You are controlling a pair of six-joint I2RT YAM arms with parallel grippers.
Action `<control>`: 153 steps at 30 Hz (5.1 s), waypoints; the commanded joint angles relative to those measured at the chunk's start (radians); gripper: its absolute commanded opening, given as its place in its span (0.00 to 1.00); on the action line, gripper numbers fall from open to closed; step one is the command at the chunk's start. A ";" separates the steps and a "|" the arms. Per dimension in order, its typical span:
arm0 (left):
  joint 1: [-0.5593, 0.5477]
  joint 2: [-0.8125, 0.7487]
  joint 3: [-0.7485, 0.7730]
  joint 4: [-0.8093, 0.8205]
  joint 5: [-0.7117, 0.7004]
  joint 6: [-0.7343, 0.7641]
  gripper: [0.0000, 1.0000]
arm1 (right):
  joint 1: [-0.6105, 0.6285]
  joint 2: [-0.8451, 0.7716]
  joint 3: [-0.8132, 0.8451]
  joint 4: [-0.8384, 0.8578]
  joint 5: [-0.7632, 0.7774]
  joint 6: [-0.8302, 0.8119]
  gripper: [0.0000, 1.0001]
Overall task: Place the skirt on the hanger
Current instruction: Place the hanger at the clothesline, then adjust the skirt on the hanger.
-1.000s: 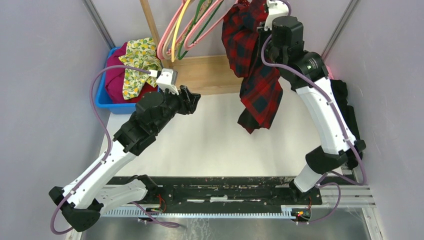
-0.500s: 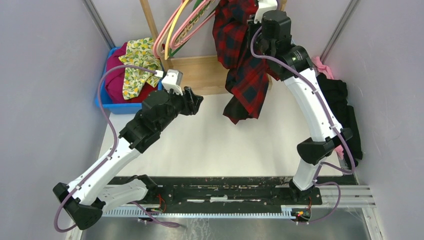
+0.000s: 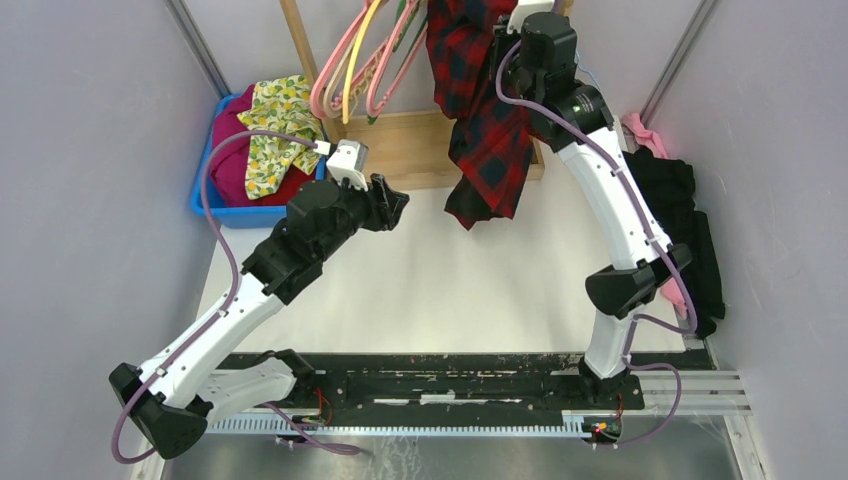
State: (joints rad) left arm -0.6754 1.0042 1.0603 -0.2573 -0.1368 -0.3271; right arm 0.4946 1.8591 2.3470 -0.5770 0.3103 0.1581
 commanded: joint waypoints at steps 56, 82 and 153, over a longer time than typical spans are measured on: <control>0.007 -0.024 -0.051 0.059 0.075 -0.091 0.59 | -0.079 -0.490 -0.755 0.244 -0.202 0.181 0.56; 0.006 -0.097 -0.144 0.027 0.111 -0.118 0.57 | -0.079 -0.754 -1.021 0.172 -0.339 0.209 0.01; -0.170 0.159 -0.005 0.127 0.044 -0.164 0.55 | -0.409 -0.771 -0.984 -0.106 -0.484 0.197 0.62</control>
State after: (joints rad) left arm -0.8001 1.1099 0.9634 -0.1989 -0.0338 -0.4664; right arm 0.2173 1.0618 1.3018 -0.6830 -0.1001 0.3103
